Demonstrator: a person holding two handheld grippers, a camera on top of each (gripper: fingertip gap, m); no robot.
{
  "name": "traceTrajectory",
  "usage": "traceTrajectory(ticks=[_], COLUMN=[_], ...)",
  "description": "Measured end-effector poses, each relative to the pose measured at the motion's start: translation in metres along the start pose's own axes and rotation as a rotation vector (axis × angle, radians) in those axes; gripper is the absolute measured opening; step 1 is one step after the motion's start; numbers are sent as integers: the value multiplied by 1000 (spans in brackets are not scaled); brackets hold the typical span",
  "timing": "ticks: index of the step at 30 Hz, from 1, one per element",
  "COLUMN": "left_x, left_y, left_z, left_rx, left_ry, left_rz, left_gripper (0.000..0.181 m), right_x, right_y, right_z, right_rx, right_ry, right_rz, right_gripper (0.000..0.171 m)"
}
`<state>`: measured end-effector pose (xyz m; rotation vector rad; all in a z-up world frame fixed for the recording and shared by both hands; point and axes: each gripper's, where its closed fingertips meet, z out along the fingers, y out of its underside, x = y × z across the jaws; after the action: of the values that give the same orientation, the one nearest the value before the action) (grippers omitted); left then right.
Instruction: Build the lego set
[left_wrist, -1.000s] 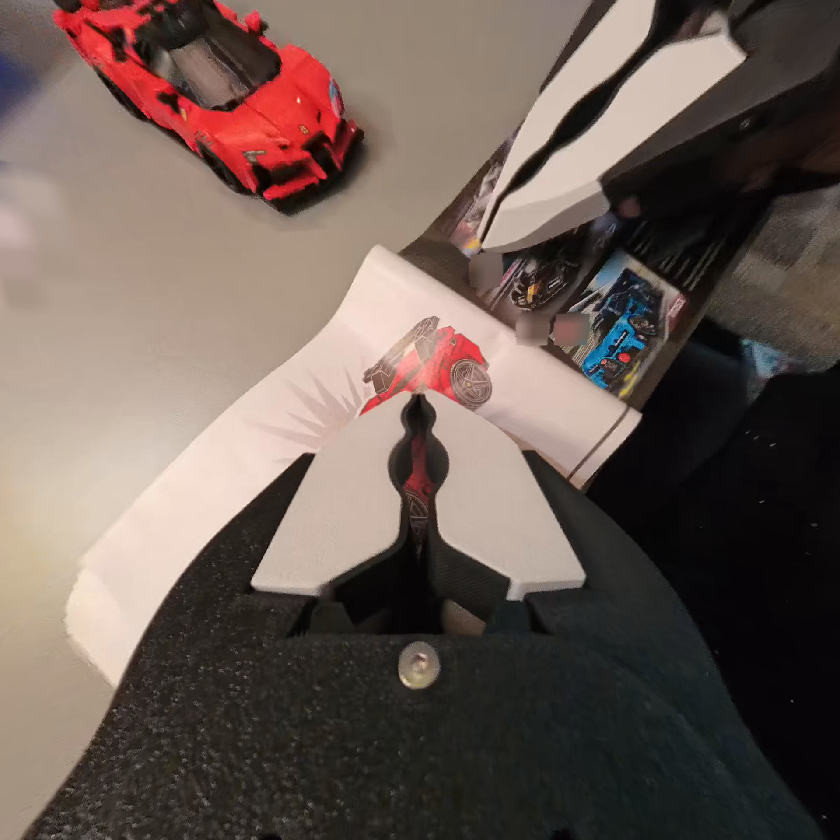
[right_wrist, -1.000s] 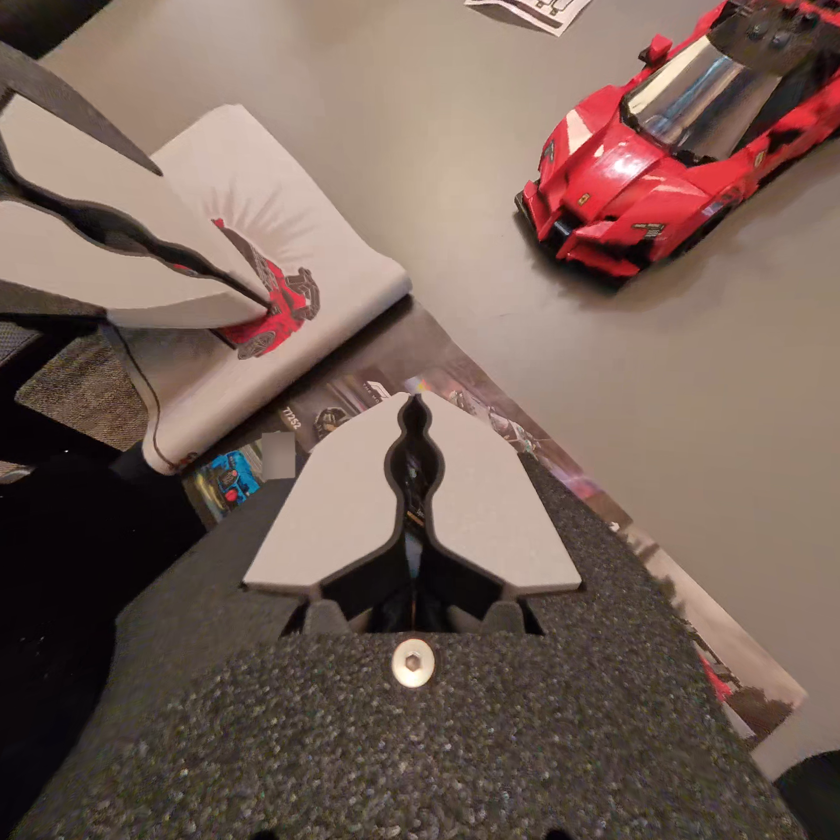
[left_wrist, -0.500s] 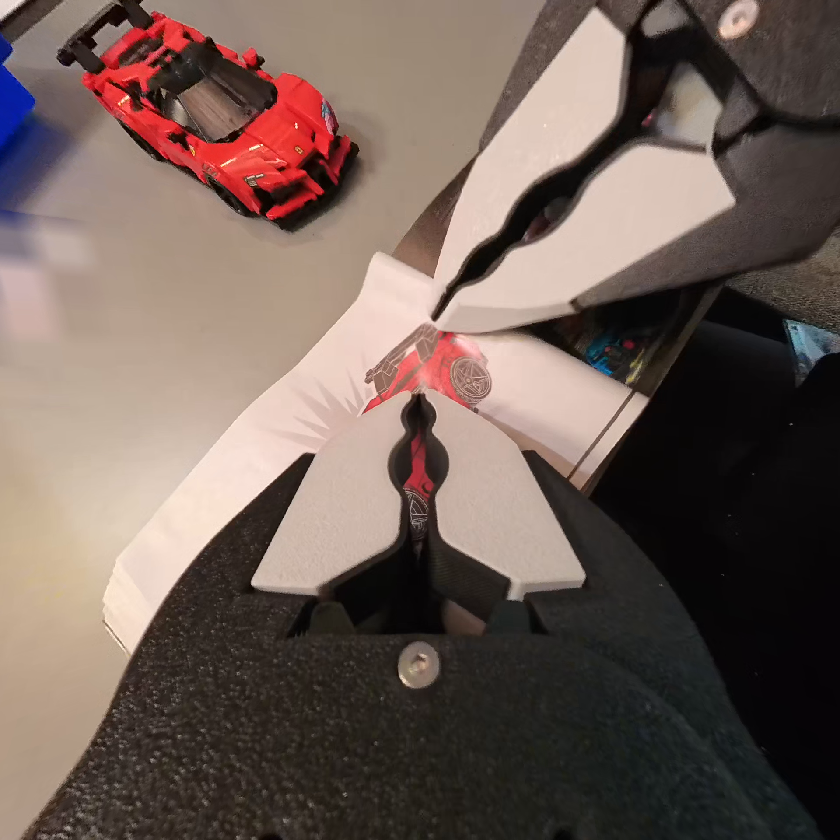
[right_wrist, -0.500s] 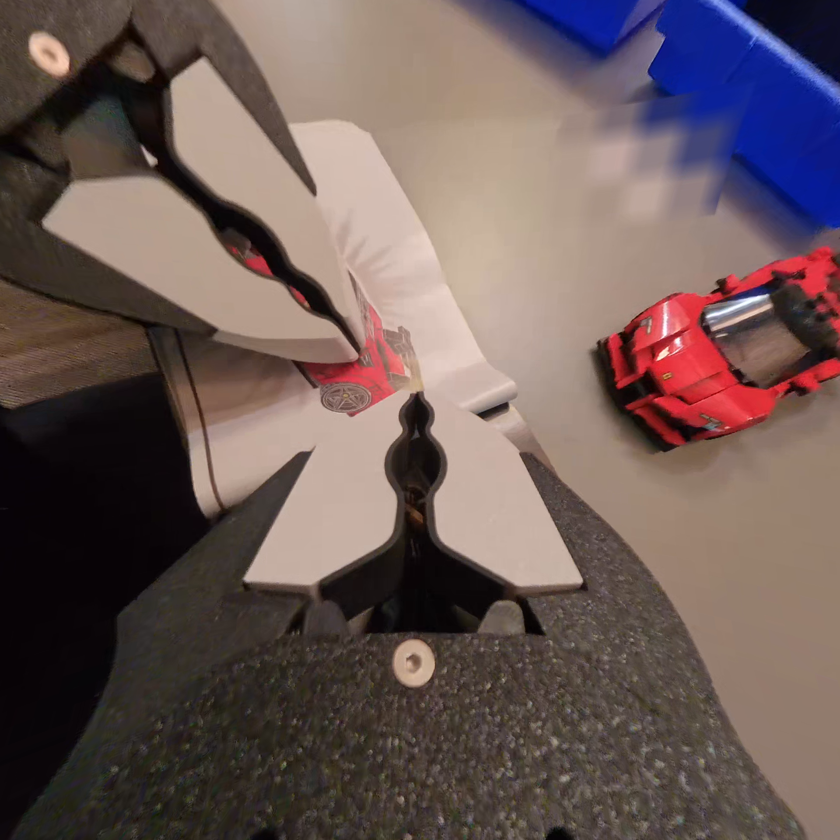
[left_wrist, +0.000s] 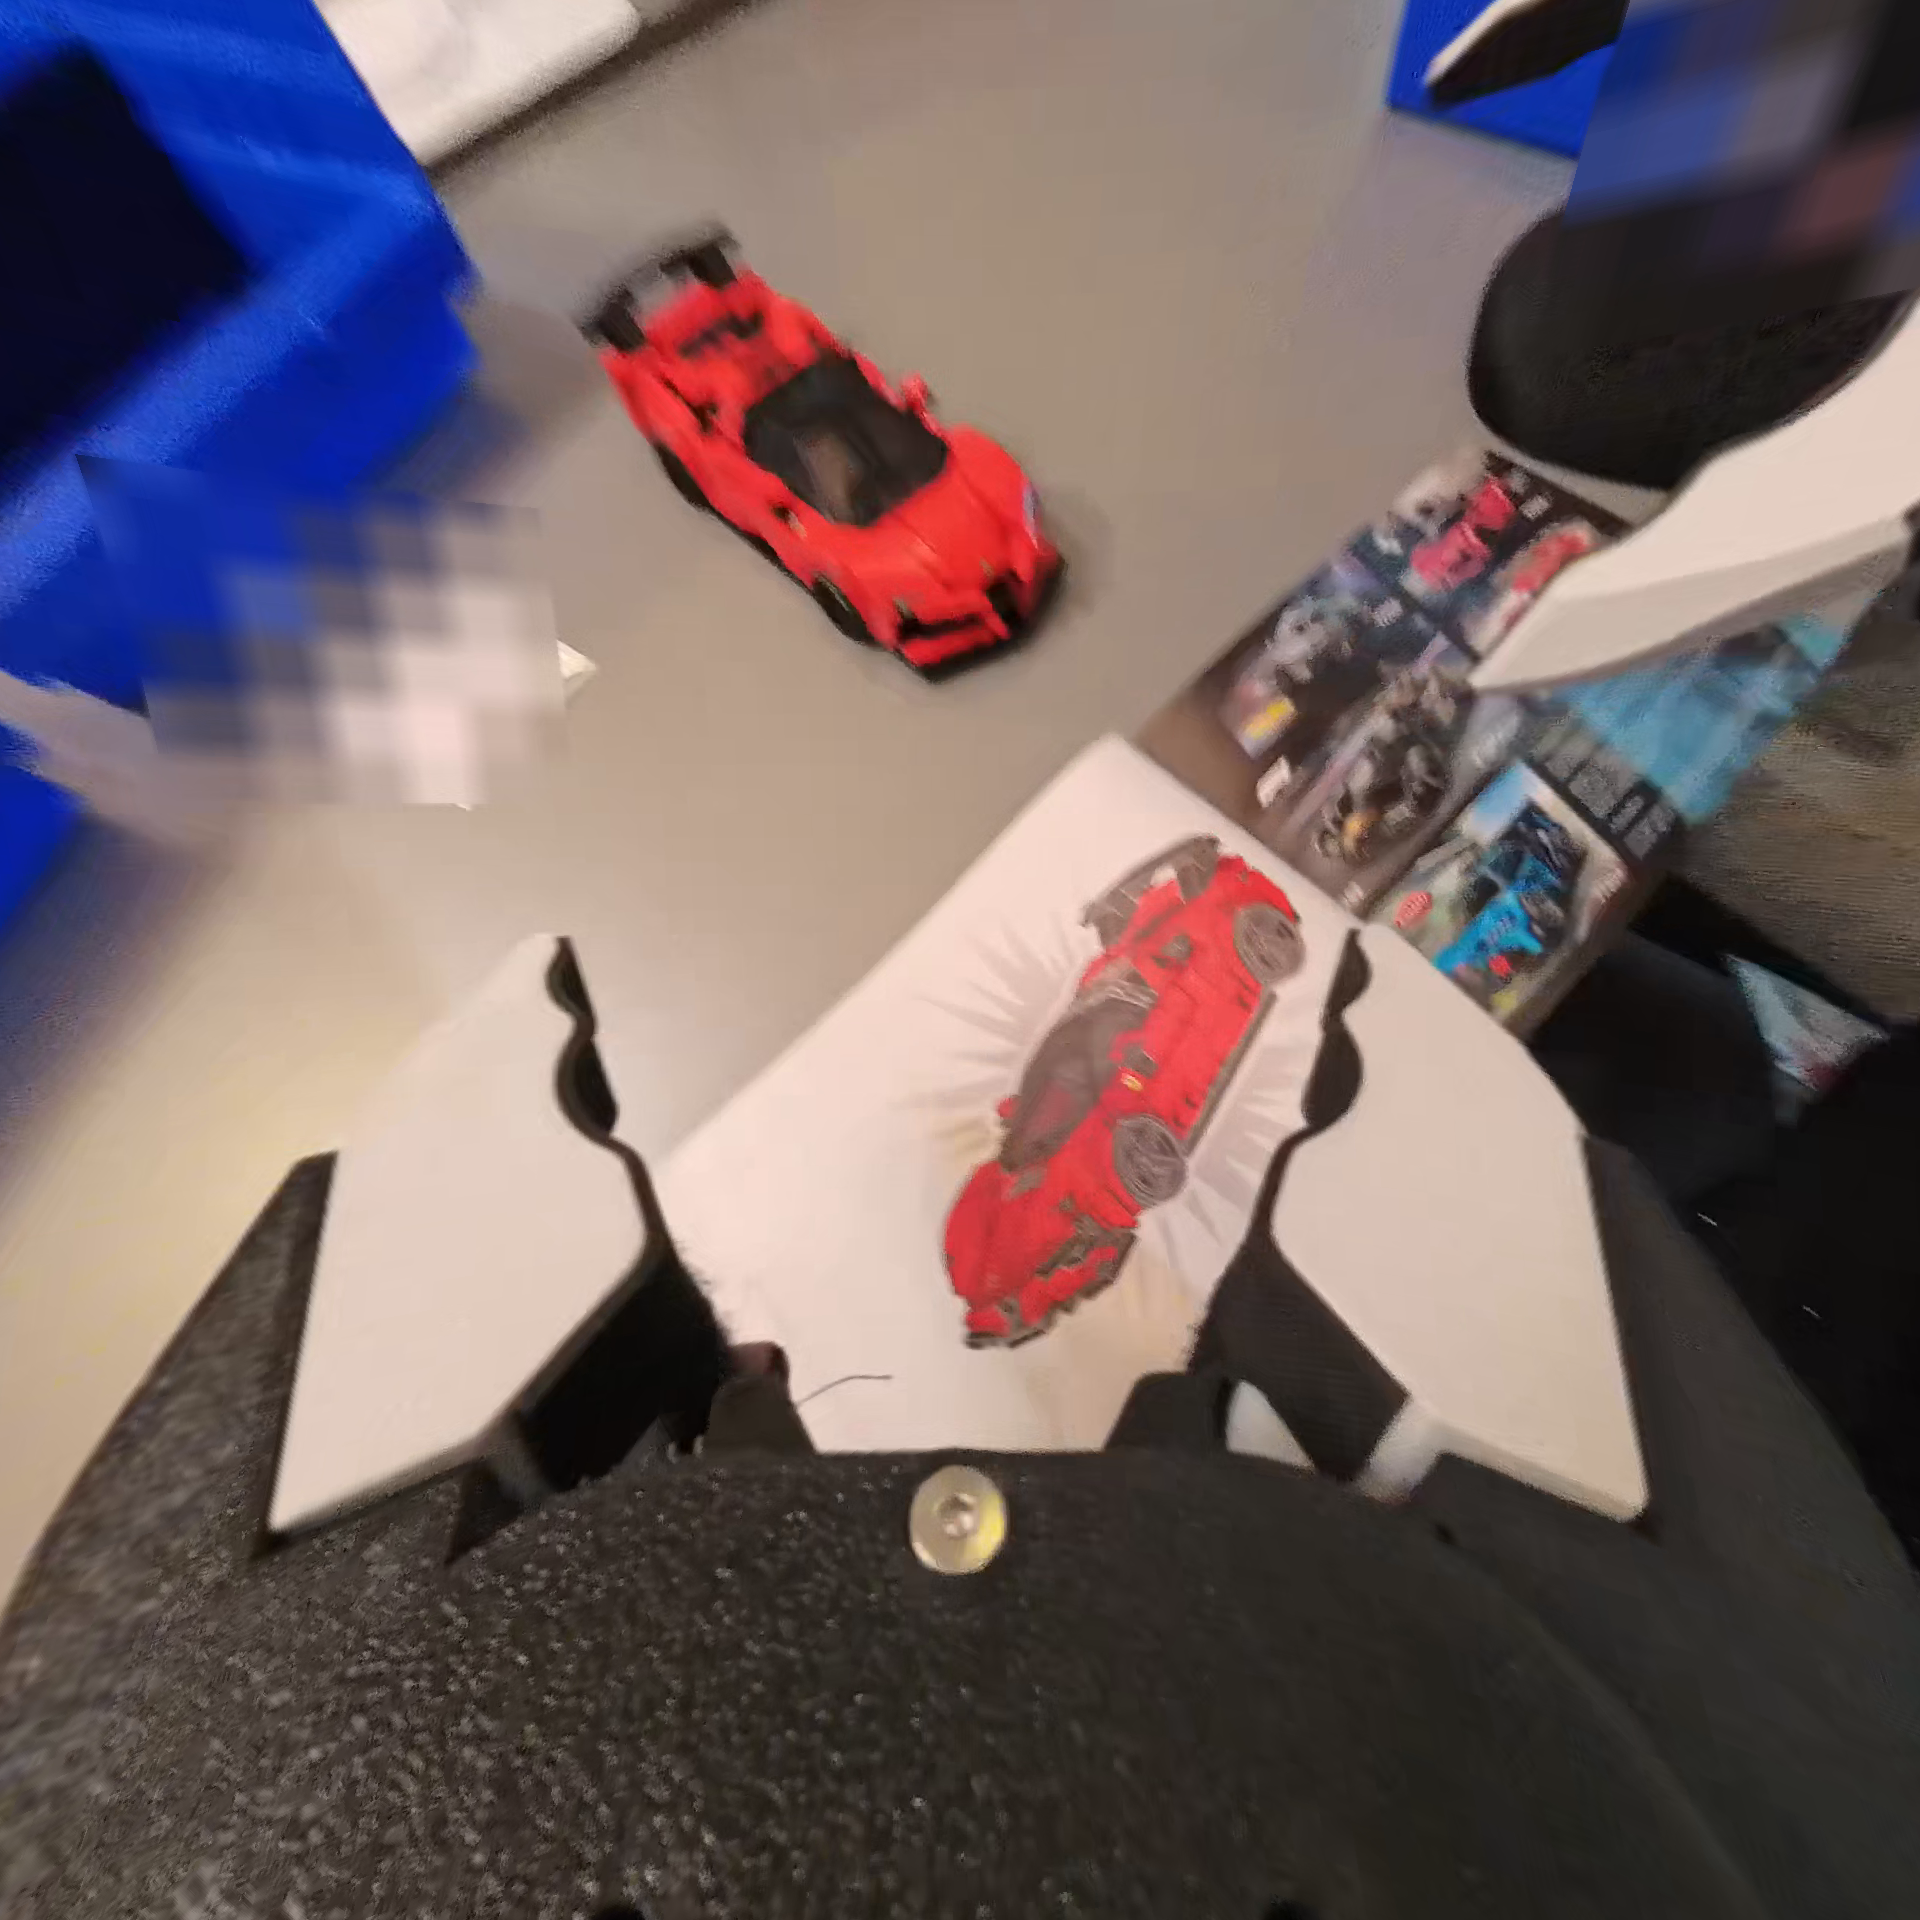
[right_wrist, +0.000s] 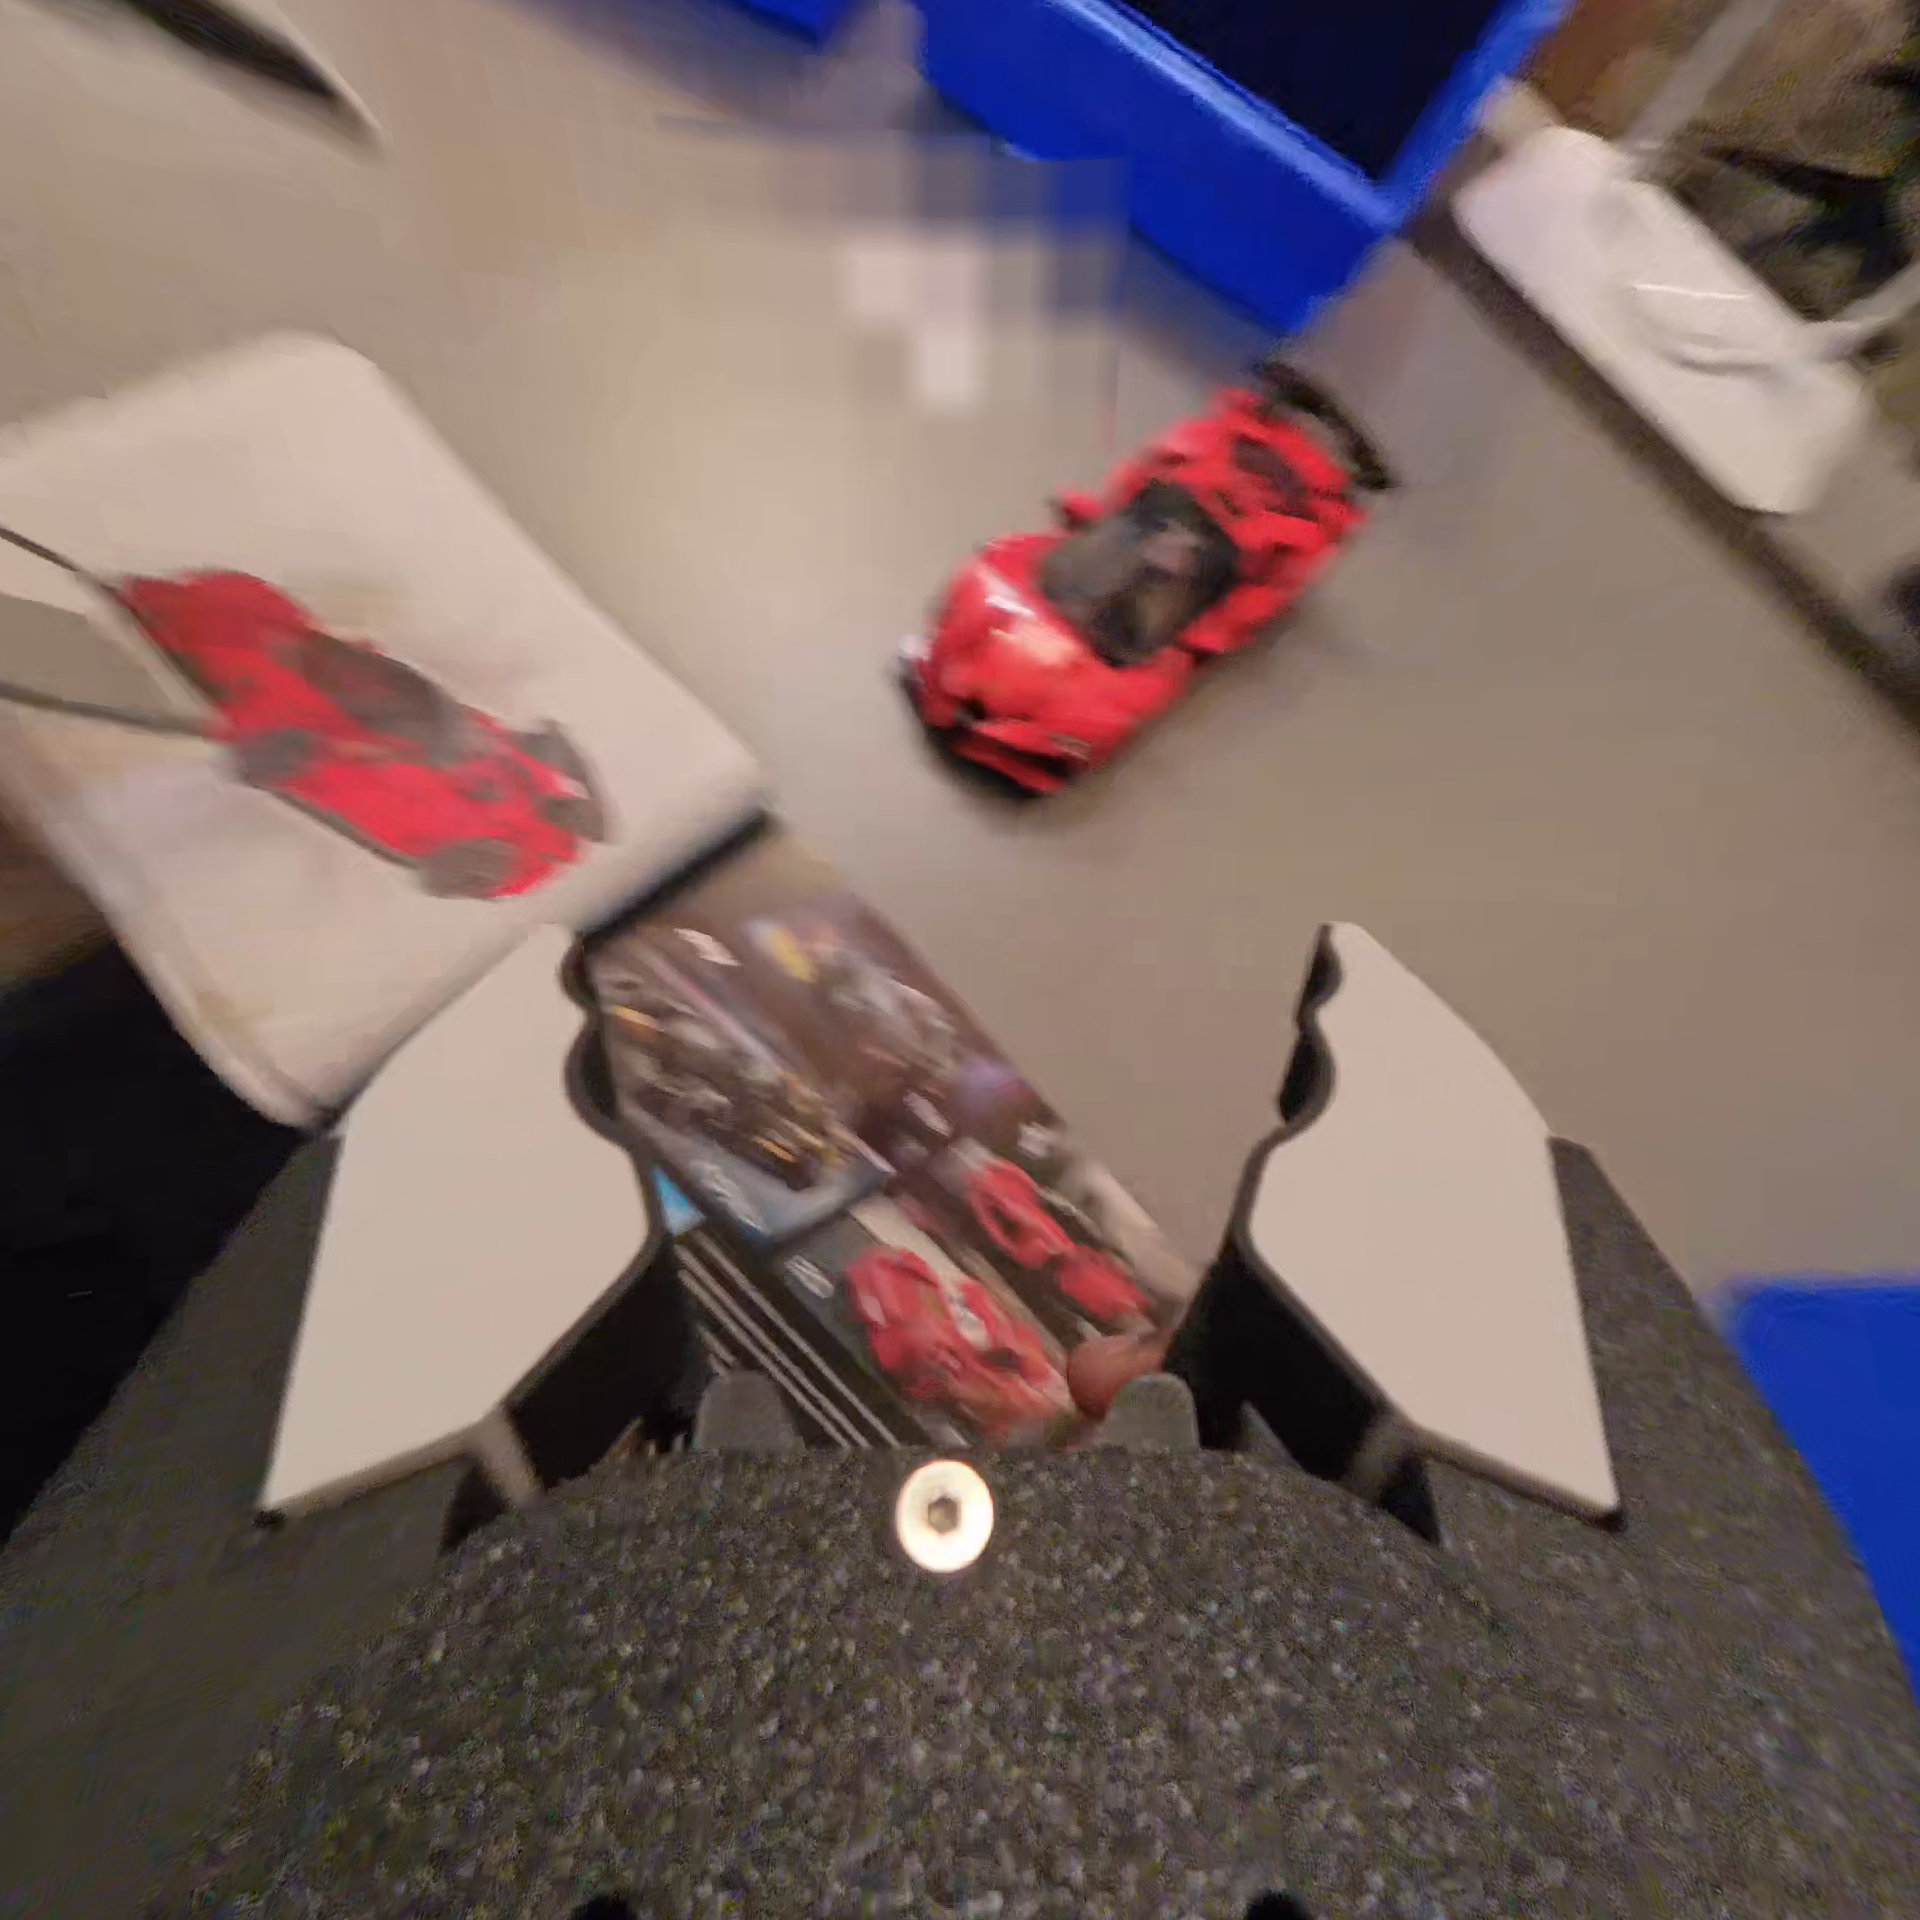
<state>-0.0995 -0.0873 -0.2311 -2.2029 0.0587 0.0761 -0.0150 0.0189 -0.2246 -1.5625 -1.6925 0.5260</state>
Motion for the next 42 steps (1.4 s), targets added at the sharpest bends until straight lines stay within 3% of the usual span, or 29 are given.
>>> traceTrajectory(ticks=[2,6,13,20,21,22,23,27,28,29,30,32,35,42], left_x=[-4,-3,15,9,15,28,35,9,7,6,3,-12,-32,-48], left_y=[-28,-51,-34,-38,-40,-46,-55,-49,-50,-49,-43,-26,-13,-7], left_z=[-17,-34,-17,-6,-8,-11,-14,2,11,20,32,58,92,139], left_rx=[47,53,36,38,50,98,180,83,71,55,8,-126,-204,-246], left_ry=[-86,-221,-231,-205,-159,-46,29,-14,18,64,106,119,139,55], left_rz=[45,11,-122,-85,-41,23,17,115,121,126,130,133,89,145], left_gripper=[146,147,147,146,105,0,0,3,31,45,41,26,5,0], right_x=[16,28,30,34,29,16,10,18,13,8,7,8,17,18], right_y=[0,-2,8,15,10,1,-11,-24,-24,-17,-8,0,5,8], right_z=[-12,-24,-28,-16,-15,-15,-17,-11,-3,7,17,34,46,51], right_rx=[-70,-40,24,-9,0,56,135,143,112,37,-34,-72,-102,-73], right_ry=[124,253,276,244,202,115,73,54,-7,-71,-109,-147,-153,-186], right_rz=[-22,85,245,256,229,150,117,103,96,100,99,48,78,125], right_gripper=[146,148,148,148,125,35,0,7,47,84,94,93,95,95])
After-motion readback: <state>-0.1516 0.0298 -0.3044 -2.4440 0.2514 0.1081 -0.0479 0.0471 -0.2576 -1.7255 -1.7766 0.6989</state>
